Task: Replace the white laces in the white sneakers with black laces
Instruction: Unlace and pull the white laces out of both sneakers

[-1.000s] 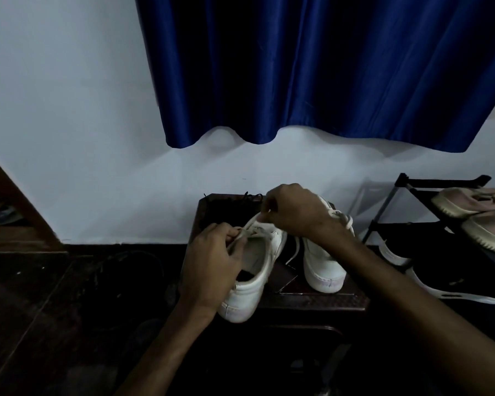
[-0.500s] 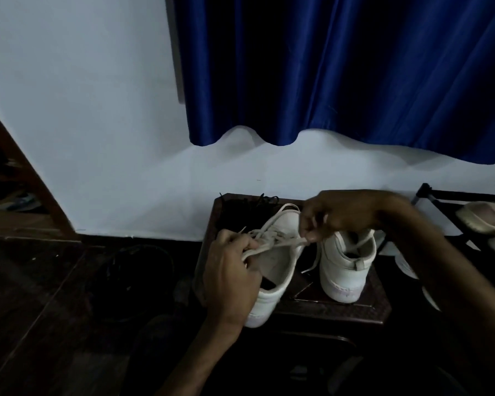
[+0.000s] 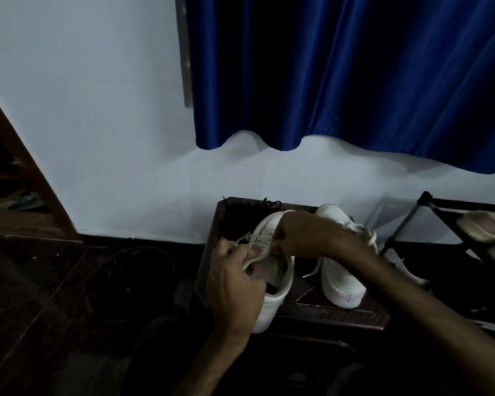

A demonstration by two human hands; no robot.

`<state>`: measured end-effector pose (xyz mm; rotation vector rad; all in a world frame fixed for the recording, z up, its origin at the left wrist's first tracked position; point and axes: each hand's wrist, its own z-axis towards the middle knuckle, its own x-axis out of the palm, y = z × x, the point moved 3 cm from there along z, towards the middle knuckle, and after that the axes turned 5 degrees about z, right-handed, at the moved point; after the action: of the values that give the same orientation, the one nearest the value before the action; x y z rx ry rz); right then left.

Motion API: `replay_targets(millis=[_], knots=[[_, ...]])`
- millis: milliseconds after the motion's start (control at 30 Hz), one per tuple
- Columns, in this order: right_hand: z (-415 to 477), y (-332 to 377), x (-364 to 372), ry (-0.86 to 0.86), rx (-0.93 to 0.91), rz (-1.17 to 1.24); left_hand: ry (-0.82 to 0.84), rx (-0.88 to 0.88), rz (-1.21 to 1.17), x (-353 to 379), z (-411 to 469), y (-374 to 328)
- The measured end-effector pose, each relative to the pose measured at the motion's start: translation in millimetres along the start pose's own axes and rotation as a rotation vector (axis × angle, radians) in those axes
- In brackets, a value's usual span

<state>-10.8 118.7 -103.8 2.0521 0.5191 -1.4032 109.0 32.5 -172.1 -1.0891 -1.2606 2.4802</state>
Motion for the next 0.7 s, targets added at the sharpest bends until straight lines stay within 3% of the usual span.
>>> replay_targets(millis=[200,267,367,433,533,700], knots=[[-16.2,-21.9,-33.8,0.092,-0.119,-0.004,-0.04,-0.007,-0.006,-0.2,0.6,-1.3],[-28.1,-42.4,-54.4,0.13,-0.085,0.024,-0.066,0.004,-0.003,0.4,-0.4,-1.1],[-31.0,-54.8,-63.8,-0.048,0.01,-0.035,-0.092,0.01,-0.003,2.3,-2.4,2.0],[-23.1,-38.0,-54.0,-0.18,-0.069,0.027,-0.1,0.006,-0.014,4.2,-1.7,4.4],[-9.7,-7.6,-24.5,-0.113,-0.169,-0.03,-0.099,0.012,-0.007,5.7,-1.5,4.0],[3.1,-3.1,0.7,-0.095,-0.151,-0.039,-0.124,0.02,-0.01,5.3,-4.4,4.5]])
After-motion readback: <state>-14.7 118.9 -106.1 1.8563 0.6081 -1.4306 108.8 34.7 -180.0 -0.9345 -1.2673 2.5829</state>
